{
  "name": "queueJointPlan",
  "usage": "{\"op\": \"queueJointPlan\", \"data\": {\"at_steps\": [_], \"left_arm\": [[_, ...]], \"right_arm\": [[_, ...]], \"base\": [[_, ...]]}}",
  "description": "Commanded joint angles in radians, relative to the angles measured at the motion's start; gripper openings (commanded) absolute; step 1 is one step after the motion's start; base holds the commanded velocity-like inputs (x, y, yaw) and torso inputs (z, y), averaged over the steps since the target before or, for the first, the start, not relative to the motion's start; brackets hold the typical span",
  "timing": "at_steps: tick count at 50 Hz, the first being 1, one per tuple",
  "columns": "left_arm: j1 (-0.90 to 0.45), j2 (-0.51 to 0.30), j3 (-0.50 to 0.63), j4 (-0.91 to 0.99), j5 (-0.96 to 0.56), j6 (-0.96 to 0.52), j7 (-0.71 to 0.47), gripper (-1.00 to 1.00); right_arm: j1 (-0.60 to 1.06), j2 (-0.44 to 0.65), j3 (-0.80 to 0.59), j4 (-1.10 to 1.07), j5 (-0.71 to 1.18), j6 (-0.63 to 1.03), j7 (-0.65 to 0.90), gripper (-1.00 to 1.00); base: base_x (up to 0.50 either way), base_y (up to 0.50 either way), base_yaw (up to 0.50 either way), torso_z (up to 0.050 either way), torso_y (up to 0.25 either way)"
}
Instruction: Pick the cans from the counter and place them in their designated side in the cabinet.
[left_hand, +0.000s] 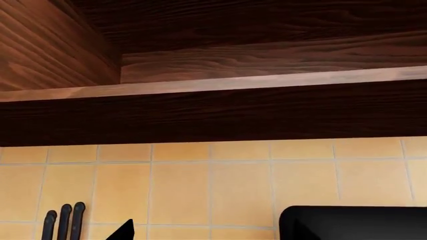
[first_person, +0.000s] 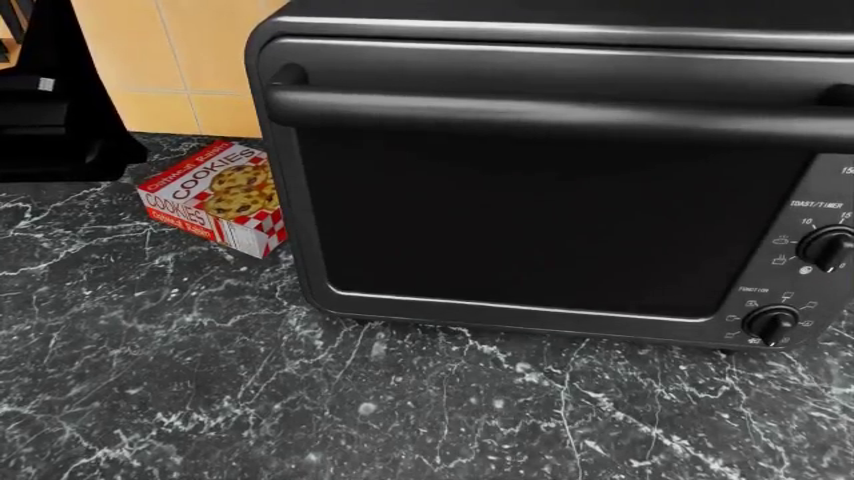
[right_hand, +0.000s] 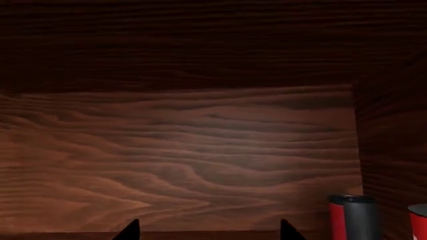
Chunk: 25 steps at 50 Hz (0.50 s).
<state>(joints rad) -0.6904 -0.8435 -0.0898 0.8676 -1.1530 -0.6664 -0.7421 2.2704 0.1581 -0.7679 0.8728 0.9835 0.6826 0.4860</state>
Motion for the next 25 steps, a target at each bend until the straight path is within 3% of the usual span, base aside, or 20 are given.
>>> {"op": "queueJointPlan", "data": {"at_steps": [1, 25], "left_arm": [[0.003, -0.002, -0.001, 0.000, 0.000, 0.005, -0.001, 1.00], [0.039, -0.011, -0.027, -0.002, 0.002, 0.028, 0.005, 1.00]], "right_arm": [[0.036, -0.028, -0.022, -0.030, -0.021, -0.013, -0.066, 1.00], [-0.110, 0.041, 0.017, -0.495, 0.108, -0.019, -0.167, 1.00]], "base": [[0.00, 0.00, 0.00, 0.000, 0.000], [0.00, 0.00, 0.00, 0.000, 0.000]]}}
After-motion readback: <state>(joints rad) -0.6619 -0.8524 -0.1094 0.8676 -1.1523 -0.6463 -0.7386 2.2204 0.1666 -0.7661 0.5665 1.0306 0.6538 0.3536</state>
